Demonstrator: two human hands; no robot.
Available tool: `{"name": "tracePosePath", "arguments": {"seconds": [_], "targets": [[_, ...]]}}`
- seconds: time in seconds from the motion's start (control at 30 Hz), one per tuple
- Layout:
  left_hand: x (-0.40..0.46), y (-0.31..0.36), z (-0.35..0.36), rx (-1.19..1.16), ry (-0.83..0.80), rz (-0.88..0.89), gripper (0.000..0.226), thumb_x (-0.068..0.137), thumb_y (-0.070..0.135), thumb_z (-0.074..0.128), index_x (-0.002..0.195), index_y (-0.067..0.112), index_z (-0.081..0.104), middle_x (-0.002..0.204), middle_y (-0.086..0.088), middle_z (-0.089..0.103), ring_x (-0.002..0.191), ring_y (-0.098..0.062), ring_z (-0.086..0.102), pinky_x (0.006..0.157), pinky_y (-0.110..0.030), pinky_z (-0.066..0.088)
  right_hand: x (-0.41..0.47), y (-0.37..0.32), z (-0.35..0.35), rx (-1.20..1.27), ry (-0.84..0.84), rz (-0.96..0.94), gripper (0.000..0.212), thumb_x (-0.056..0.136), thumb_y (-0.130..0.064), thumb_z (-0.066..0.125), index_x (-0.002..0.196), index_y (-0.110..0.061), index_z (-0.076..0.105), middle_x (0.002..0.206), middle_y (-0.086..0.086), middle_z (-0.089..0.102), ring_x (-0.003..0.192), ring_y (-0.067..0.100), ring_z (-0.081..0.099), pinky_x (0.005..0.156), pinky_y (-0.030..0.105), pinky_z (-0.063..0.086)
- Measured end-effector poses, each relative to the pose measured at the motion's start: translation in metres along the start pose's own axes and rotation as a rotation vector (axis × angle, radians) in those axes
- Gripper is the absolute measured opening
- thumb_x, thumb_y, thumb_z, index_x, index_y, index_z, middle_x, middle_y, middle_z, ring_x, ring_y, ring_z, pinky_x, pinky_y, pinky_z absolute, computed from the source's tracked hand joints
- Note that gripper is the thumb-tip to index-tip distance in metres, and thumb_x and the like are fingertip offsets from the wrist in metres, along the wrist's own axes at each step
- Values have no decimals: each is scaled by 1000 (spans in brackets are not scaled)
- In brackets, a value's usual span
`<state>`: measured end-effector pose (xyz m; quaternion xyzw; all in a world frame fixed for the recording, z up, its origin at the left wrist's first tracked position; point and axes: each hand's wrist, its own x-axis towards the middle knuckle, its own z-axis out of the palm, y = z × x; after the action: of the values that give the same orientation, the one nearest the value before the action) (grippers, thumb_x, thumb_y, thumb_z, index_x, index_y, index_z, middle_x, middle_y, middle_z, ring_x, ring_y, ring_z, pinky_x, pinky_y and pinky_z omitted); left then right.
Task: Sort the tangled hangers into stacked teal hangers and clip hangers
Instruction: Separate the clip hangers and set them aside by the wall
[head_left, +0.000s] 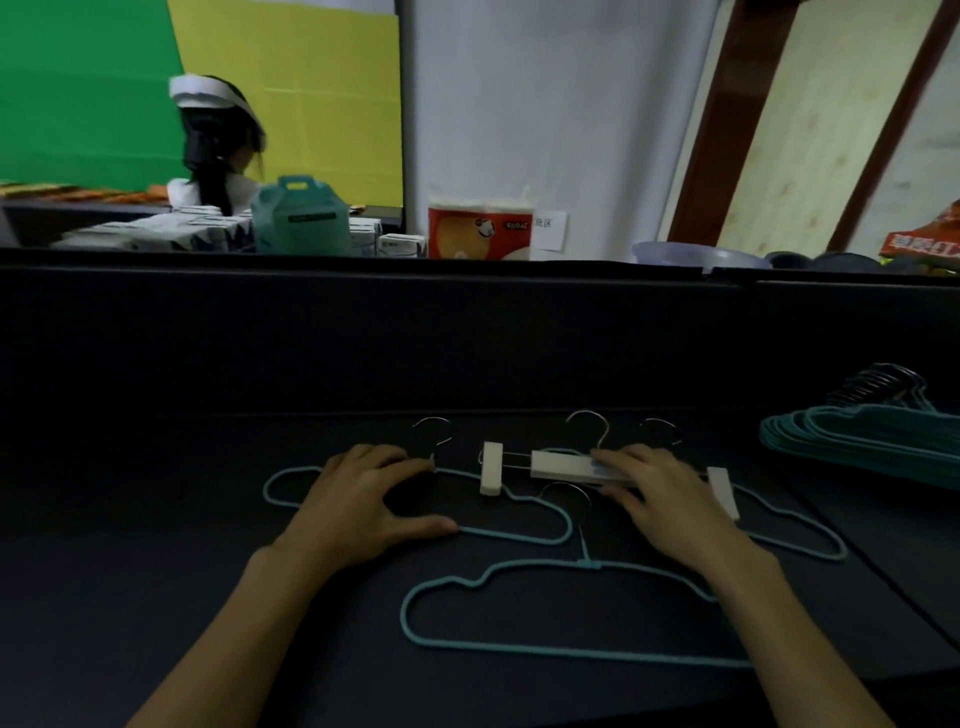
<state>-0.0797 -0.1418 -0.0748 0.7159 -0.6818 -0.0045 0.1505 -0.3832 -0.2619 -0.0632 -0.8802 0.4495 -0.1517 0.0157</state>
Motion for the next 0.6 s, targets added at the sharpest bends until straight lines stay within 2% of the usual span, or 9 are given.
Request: {"name": "tracePosePath", "arguments": {"seconds": [0.23,0.33,0.43,0.5,0.6], "targets": [[-3,-1,0,69,36,12,105,50,99,17,136,43,40,139,13,41,129,-8,31,105,-33,27,3,2,-4,8,108,-62,39,92,-15,56,130,-25,55,117,-3,58,100,20,54,86,34,44],[-3,0,1,108,116,39,95,58,95,27,131,38,50,133,8,51,123,-13,42,101,-37,33,-4,0,-14,11,202,-61,37,90,-15,58,127,-21,57,112,0,60,96,23,56,81,37,46],[-3,0,0,170,228,77,90,63,93,27,117,32,64,116,4,63,108,-18,56,89,-41,43,-16,-7,-24,27,262,-32,38,90,-15,59,127,-20,58,112,0,60,96,23,54,80,35,44],[-4,0,-4,178,289,76,87,65,92,28,110,30,68,110,3,66,102,-19,59,84,-41,46,-25,-11,-30,22,296,-11,38,90,-15,59,127,-20,57,110,0,60,94,22,54,79,35,44],[-7,2,-15,155,342,94,87,66,91,28,109,29,69,110,4,65,102,-20,59,84,-41,45,-43,-18,-39,19,321,42,38,91,-17,57,128,-22,56,109,-3,58,92,19,51,78,35,44]]}}
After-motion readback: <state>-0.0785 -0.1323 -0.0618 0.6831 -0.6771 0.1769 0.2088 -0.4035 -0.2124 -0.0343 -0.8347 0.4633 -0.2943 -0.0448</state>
